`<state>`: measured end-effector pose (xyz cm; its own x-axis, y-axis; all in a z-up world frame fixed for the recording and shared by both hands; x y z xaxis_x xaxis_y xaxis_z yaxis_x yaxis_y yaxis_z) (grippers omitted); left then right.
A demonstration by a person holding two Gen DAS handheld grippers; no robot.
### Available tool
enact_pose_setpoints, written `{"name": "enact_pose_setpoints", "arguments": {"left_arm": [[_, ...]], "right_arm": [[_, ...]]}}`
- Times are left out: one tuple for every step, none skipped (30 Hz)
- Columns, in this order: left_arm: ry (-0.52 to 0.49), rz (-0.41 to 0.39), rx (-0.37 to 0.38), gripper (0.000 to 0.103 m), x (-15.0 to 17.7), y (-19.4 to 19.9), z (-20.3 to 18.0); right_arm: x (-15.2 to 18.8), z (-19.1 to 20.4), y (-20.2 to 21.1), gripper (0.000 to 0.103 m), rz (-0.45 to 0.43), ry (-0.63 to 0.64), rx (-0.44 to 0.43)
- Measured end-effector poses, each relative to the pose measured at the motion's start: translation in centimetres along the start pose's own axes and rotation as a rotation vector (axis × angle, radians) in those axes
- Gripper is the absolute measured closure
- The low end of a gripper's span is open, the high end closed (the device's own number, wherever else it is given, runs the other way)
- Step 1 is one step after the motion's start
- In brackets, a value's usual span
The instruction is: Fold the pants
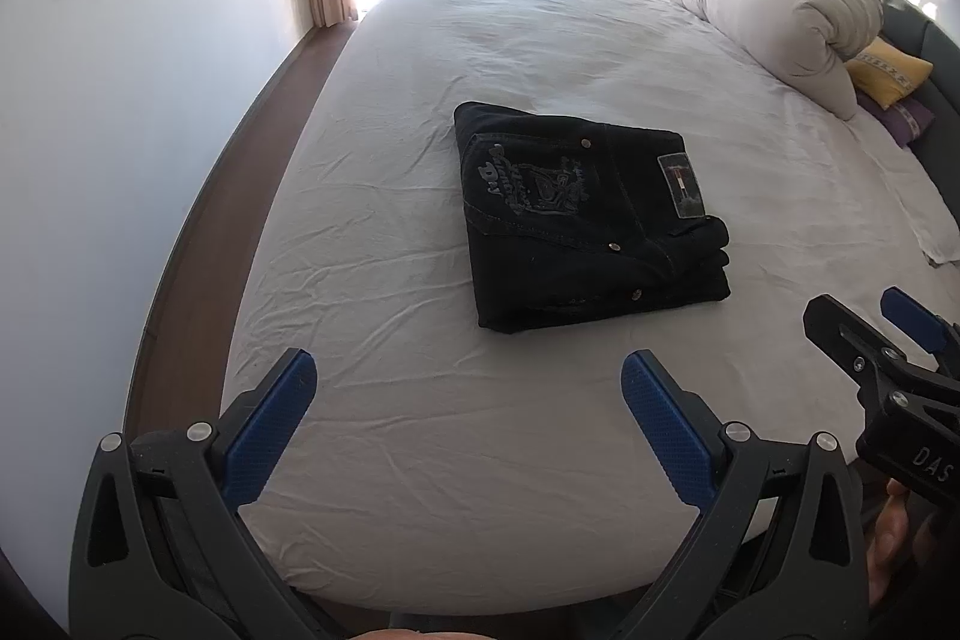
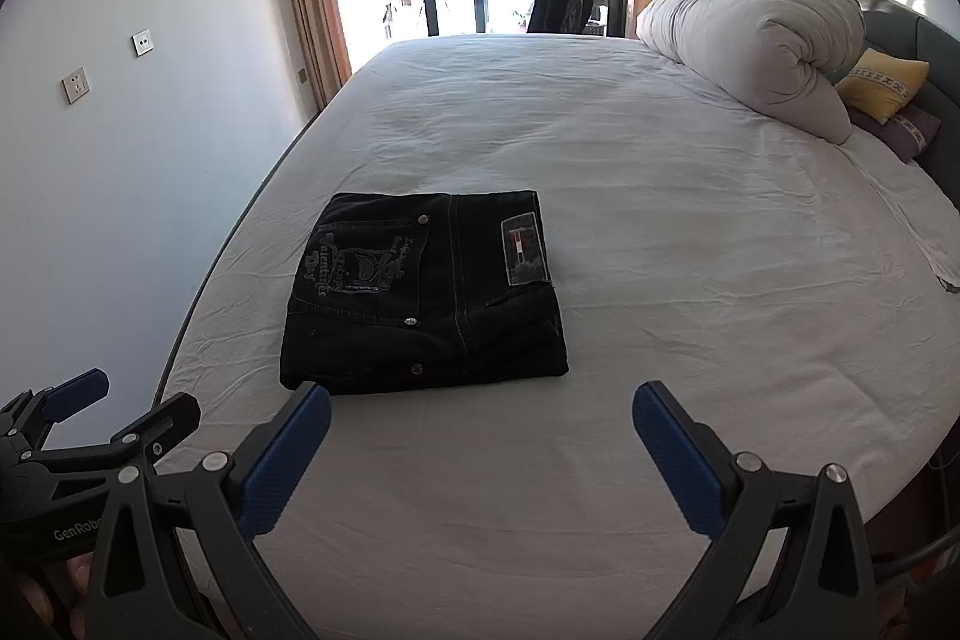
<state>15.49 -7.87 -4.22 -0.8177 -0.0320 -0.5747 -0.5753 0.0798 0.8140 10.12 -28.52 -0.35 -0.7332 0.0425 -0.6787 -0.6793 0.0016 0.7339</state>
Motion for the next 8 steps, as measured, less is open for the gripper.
{"name": "enact_pose_setpoints", "arguments": {"left_arm": [[0.001,0.002,0.001,0.0,0.06,-0.04,0.02],[0.002,0.001,0.001,0.0,0.09,-0.03,0.03],[0.002,-0.001,-0.001,0.0,0.1,0.0,0.03],[-0.002,-0.006,-0.008,0.0,-0.03,-0.04,0.09],[-0.003,-0.01,-0.012,0.0,-0.03,0.02,0.09],[-0.004,-0.011,-0.012,0.0,-0.07,0.05,0.12],[-0.003,-0.01,-0.008,0.0,-0.09,0.04,0.14],[-0.001,-0.008,-0.005,0.0,-0.11,-0.01,0.18]], "right_arm": [[0.16,0.0,0.0,0.0,0.001,0.0,-0.001],[0.13,0.0,-0.01,0.0,0.001,0.0,0.0],[0.29,0.08,0.05,0.0,0.002,-0.001,0.0],[0.15,-0.12,0.05,0.0,0.002,-0.001,-0.001],[0.13,-0.15,0.04,0.0,0.003,0.0,-0.001],[0.28,-0.08,0.11,0.0,0.004,-0.001,0.0],[0.12,-0.17,0.05,0.0,0.003,0.0,-0.001],[0.1,-0.2,0.04,0.0,0.003,0.0,-0.001]]}}
Point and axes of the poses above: each gripper's, at about its wrist camera, not at the fingertips, and y roughly against the way its jaws point, z to its left, x to its underside, the point moved 1 cm from there along -y, roughly the way its jaws point, and after that the axes turned 3 degrees about x, right-handed, at the moved point
